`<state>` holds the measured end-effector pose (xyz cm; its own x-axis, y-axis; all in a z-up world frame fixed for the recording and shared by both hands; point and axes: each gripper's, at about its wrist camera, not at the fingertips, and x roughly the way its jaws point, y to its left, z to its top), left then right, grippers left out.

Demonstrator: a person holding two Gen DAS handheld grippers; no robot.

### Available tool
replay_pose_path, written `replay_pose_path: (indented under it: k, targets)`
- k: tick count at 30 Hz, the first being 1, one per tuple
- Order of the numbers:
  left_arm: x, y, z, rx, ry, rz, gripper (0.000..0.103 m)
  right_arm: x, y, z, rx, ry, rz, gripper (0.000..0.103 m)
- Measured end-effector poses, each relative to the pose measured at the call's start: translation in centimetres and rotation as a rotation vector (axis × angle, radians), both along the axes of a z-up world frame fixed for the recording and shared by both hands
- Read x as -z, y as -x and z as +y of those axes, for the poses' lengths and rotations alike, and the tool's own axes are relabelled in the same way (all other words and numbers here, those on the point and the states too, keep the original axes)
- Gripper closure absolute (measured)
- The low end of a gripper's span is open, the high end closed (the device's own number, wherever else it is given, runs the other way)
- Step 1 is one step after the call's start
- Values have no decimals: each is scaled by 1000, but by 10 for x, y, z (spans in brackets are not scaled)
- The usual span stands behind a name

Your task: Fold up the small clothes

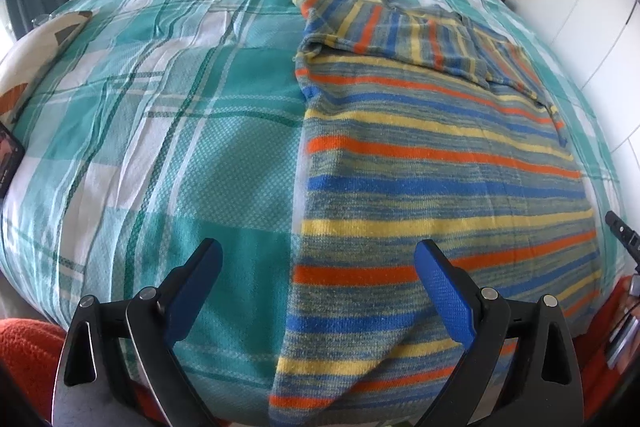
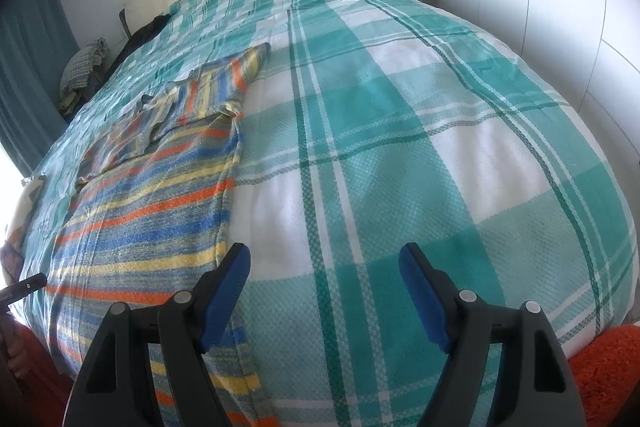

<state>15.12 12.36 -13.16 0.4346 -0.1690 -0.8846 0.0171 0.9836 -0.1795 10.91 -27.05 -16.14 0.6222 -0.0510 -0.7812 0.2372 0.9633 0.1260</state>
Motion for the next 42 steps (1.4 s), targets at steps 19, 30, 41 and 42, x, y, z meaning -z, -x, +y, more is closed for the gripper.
replay_pose_path:
  k: [19, 30, 41, 42]
  targets:
    - [2, 0, -1, 9, -5, 1, 6, 6, 2, 7, -26, -7, 18, 26]
    - [2, -1, 5, -9, 6, 3, 6, 6, 1, 8, -28, -8, 16, 26]
    - [3, 0, 3, -1, -4, 6, 6, 6, 3, 7, -19, -18, 14, 26]
    - [2, -1, 4, 1, -8, 6, 6, 6, 3, 7, -19, -19, 14, 26]
